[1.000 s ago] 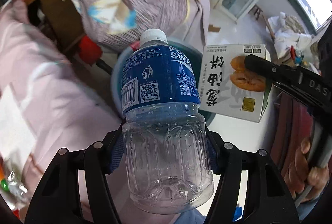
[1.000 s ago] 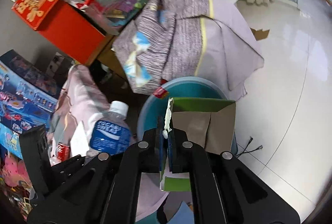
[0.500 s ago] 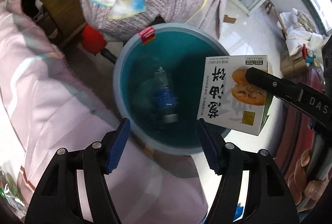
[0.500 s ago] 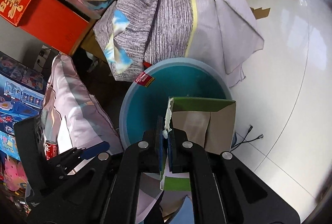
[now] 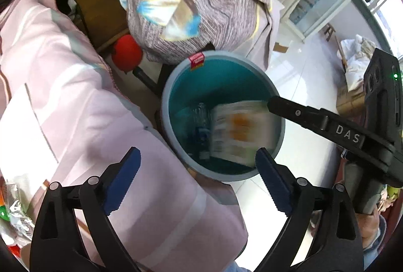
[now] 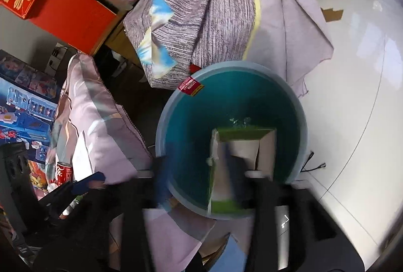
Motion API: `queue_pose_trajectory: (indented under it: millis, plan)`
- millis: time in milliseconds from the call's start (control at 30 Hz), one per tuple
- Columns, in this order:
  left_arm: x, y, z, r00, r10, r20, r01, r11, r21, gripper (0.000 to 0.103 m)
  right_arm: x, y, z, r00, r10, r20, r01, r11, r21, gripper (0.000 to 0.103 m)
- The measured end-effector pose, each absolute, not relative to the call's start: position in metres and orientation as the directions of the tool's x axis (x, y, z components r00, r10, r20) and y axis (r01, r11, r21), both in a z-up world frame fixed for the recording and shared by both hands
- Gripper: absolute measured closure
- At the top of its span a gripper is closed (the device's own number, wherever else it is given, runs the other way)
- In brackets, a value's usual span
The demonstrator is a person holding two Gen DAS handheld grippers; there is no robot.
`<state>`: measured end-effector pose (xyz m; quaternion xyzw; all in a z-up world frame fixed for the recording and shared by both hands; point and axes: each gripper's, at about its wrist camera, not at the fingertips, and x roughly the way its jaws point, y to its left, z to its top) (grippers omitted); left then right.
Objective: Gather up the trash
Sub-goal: 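Open both grippers to drop the bottle and bread box into the bin, then grasp the green-white medicine box with the left gripper while the right grasps the pink cup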
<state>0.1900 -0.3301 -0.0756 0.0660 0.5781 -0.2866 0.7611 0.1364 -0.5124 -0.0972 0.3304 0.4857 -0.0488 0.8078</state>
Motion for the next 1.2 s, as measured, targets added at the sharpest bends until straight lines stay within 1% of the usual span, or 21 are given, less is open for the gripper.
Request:
queue_pose_trajectory:
  millis: [33,67,133,267,333,500,600,733,800,1000,1200]
  plan:
    - [0.189,-0.328,-0.074,0.171,-0.36,-0.917,0.511,0.828,-0.229,0.009,0.136,-0.511,-0.095,0.524,0.235,-0.818,0.397,0.783,0.479,0.05]
    - [0.189,-0.325,-0.073,0.171,-0.36,-0.917,0.507,0.83,-0.231,0.008,0.135,-0.511,-0.093,0.524,0.235,-0.819,0.397,0.783,0.479,0.045]
    - [0.188,-0.321,-0.073,0.169,-0.362,-0.917,0.495,0.835,-0.239,0.008,0.133,-0.511,-0.09,0.522,0.217,-0.825,0.407,0.786,0.464,0.039]
    - [0.184,-0.31,-0.073,0.174,-0.361,-0.916,0.478,0.844,-0.243,0.008,0.125,-0.512,-0.087,0.507,0.188,-0.841,0.425,0.795,0.433,0.03]
    - [0.182,-0.306,-0.071,0.173,-0.362,-0.916,0.477,0.845,-0.244,0.008,0.12,-0.513,-0.087,0.492,0.167,-0.855,0.446,0.795,0.412,0.028]
    - [0.173,-0.295,-0.063,0.189,-0.366,-0.911,0.483,0.843,-0.239,0.008,0.109,-0.512,-0.089,0.464,0.145,-0.874,0.479,0.789,0.385,0.027]
    - [0.167,-0.285,-0.057,0.203,-0.369,-0.907,0.48,0.845,-0.237,0.008,0.105,-0.503,-0.087,0.428,0.122,-0.895,0.48,0.809,0.34,0.026]
    - [0.158,-0.271,-0.052,0.216,-0.374,-0.902,0.477,0.847,-0.236,0.007,0.102,-0.487,-0.08,0.402,0.101,-0.91,0.461,0.836,0.296,0.019]
    - [0.154,-0.262,-0.051,0.222,-0.378,-0.899,0.472,0.848,-0.24,0.007,0.101,-0.477,-0.076,0.392,0.086,-0.916,0.456,0.847,0.274,0.019]
    - [0.141,-0.224,-0.043,0.25,-0.385,-0.888,0.448,0.86,-0.246,0.006,0.098,-0.441,-0.061,0.395,0.091,-0.914,0.404,0.876,0.262,0.019]
    - [0.134,-0.167,-0.035,0.296,-0.387,-0.873,0.393,0.882,-0.258,0.006,0.107,-0.387,-0.042,0.399,0.119,-0.909,0.316,0.913,0.258,0.019]
